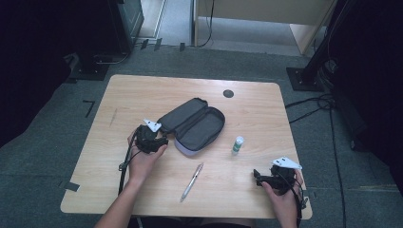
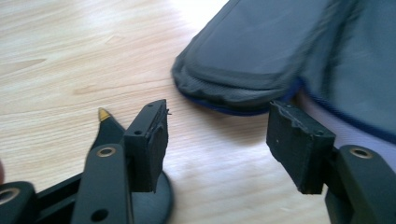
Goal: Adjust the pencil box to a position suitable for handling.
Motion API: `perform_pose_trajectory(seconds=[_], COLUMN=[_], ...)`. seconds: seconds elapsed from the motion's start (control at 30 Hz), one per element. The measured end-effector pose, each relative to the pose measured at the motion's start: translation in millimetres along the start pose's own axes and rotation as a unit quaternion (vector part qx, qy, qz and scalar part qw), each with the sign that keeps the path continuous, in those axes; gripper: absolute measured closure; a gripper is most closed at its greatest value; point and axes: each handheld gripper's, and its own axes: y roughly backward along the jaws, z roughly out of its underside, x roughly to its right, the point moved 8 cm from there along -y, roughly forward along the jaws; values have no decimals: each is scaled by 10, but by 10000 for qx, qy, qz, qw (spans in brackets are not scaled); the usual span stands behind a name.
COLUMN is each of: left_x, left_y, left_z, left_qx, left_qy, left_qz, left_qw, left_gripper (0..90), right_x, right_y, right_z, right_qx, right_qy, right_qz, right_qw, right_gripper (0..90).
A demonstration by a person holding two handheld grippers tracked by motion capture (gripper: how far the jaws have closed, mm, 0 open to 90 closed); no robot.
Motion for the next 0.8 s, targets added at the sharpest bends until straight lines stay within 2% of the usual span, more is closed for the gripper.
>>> perform_pose_trajectory(seconds=[0.1, 0.3, 0.43, 0.6, 0.7, 0.8], left_x=[98, 338, 490, 590, 657, 679], left_y=[94, 208, 186, 138, 131, 131], left_z=[-9, -17, 1, 18, 5, -20], left_qx=[111, 190, 141, 76, 14, 26], left_qy=[158, 209, 238, 323, 545, 584], left_qz=[180, 393, 462, 455, 604, 542], left_qw=[9997, 9988, 9985, 9984, 9967, 9968], left_gripper=[366, 313, 298, 266, 226, 205], right_x=[0, 0, 1, -1, -5, -7], right_y=[0, 0, 0, 1, 1, 1], right_z=[0, 0, 0, 0, -1, 0], right_qx=[-1, 0, -1, 2, 7, 5], right_qy=[2, 1, 4, 8, 19, 24], right_qz=[3, 1, 3, -3, -19, -26], right_qw=[10000, 10000, 10000, 10000, 10000, 10000], right_gripper=[9, 9, 9, 12, 12, 12])
